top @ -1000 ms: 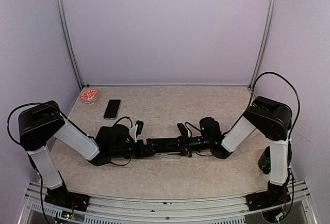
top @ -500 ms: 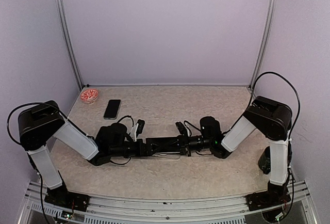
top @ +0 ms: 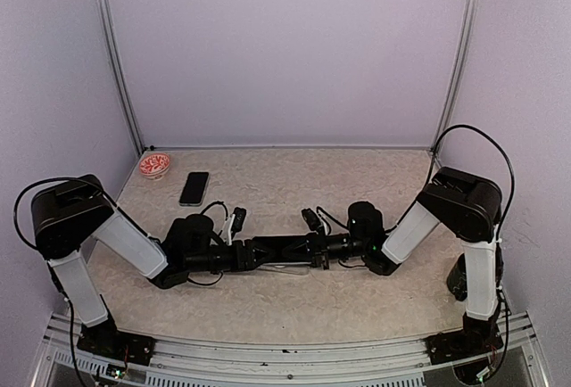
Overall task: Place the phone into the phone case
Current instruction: Install the phone on the phone case.
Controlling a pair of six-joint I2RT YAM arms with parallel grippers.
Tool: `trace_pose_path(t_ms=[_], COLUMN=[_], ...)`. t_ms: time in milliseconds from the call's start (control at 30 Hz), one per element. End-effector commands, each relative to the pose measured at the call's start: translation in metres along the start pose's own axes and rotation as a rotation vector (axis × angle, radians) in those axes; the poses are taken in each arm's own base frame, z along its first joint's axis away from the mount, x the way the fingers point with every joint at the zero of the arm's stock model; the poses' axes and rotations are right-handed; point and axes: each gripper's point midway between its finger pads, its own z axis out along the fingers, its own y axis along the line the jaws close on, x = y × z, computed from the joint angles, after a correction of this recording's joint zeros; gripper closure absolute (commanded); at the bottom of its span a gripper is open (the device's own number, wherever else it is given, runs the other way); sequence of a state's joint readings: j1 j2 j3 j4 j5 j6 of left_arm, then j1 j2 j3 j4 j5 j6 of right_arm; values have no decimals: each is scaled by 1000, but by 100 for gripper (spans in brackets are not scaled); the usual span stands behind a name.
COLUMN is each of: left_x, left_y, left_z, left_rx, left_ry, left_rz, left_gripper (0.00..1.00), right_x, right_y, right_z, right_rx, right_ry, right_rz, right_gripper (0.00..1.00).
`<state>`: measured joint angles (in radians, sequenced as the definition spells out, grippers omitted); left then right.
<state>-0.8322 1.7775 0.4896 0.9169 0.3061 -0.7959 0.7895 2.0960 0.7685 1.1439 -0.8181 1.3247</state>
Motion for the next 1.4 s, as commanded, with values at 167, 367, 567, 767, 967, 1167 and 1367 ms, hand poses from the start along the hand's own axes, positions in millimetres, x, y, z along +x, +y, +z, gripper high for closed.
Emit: trace_pose_path(t_ms=[167, 367, 567, 767, 967, 1167, 1367], left_x=[-19, -19, -18, -19, -21, -24, -30], left_y=[-68, -69, -72, -73, -76, -77, -71], left_z=[-6, -7, -10, -13, -19, -22, -28], left_rx=[272, 285, 301, 308, 314, 315, 277], left_ry=[-57, -58, -62, -69, -82, -94, -122], left_rz=[101, 97, 95, 98, 104, 107, 122], left_gripper=[62, 69, 80, 87, 93, 99, 100], right_x=[6, 5, 3, 3, -1, -5, -8], right_y=[-3, -5, -7, -7, -5, -1, 3], right_z=[1, 0, -2, -4, -9, -15, -26], right_rx=[19, 72, 109, 139, 184, 229, 252], right_ry=[11, 9, 8, 12, 5, -1, -6], right_rz=[-24, -49, -57, -62, -85, -102, -115], right_gripper=[99, 92, 83, 74, 71, 70, 63])
